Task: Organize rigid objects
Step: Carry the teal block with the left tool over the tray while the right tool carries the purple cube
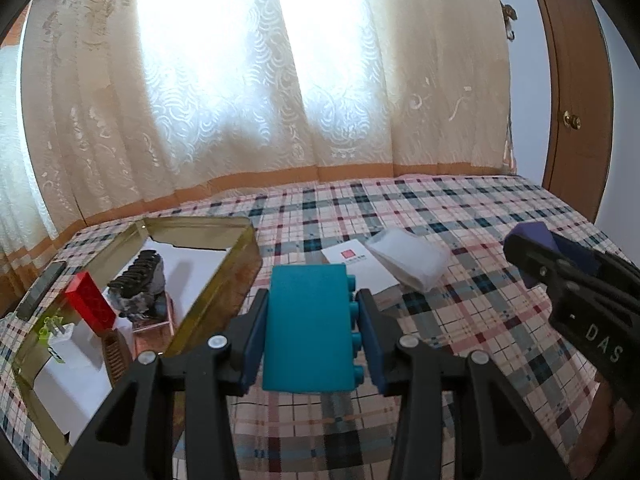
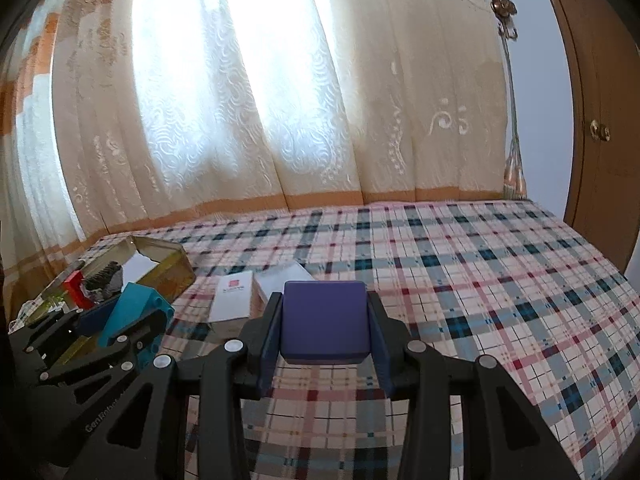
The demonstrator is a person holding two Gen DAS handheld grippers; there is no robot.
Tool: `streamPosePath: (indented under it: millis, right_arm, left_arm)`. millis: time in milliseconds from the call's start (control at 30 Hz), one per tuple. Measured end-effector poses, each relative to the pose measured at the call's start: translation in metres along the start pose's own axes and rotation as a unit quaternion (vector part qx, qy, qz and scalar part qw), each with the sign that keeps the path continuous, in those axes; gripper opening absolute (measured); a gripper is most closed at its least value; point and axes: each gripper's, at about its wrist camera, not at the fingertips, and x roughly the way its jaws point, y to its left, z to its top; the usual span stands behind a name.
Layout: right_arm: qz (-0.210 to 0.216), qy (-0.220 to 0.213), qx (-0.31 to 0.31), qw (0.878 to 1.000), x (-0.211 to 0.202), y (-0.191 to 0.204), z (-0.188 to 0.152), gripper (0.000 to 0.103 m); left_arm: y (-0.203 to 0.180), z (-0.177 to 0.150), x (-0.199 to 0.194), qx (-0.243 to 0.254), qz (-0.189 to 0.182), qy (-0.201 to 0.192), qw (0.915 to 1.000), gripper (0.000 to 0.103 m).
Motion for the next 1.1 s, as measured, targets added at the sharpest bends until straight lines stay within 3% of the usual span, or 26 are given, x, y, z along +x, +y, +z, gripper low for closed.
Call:
streamPosePath:
  millis: [867, 1100]
  right_arm:
    - [0.017, -0.063, -0.032, 0.997, -0.018, 0.031, -0.004, 0.043]
    - [0.025, -0.063, -0.042, 0.997, -0.019, 0.039, -0.005, 0.043]
  left_arm:
    - [0.030, -0.009, -0.023, -0.034, 0.021, -0.038, 0.9985, 0.042]
    - [0.034, -0.011, -0.027, -0.033, 0.027, -0.043, 0.9981, 0.042]
